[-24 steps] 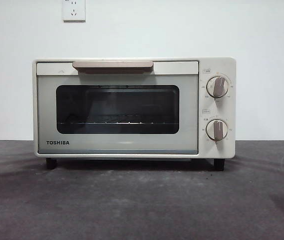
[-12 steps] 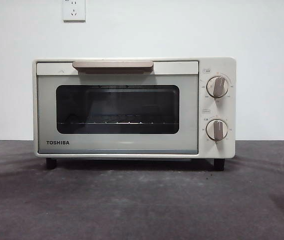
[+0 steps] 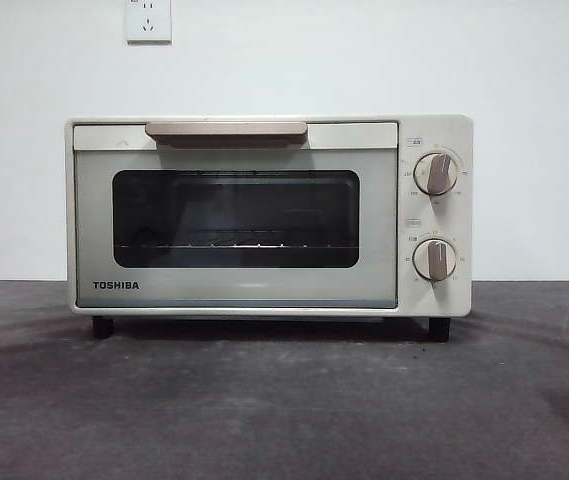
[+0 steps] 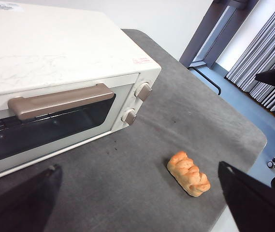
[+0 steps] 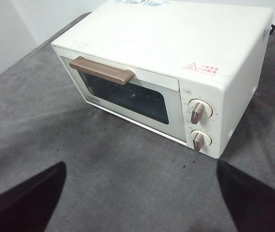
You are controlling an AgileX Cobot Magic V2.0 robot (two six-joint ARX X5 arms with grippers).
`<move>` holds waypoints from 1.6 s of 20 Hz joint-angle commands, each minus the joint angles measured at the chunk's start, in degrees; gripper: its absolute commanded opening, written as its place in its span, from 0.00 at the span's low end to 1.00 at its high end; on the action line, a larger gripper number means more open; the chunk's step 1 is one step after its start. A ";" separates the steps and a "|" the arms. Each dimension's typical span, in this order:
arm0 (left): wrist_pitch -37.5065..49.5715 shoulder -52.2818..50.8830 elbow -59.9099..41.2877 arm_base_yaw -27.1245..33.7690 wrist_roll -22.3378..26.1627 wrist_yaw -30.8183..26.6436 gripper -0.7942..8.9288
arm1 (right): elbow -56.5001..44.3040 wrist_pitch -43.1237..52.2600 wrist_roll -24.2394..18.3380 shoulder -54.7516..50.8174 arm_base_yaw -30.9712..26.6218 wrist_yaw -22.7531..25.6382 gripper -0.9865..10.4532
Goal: The left arm flap open the oven, the right arm pick bread and place it into oven, the left arm flap close the oven
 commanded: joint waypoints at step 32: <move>2.80 0.31 1.20 -0.22 0.09 0.24 0.63 | -14.34 -2.99 12.96 35.63 1.14 12.13 0.55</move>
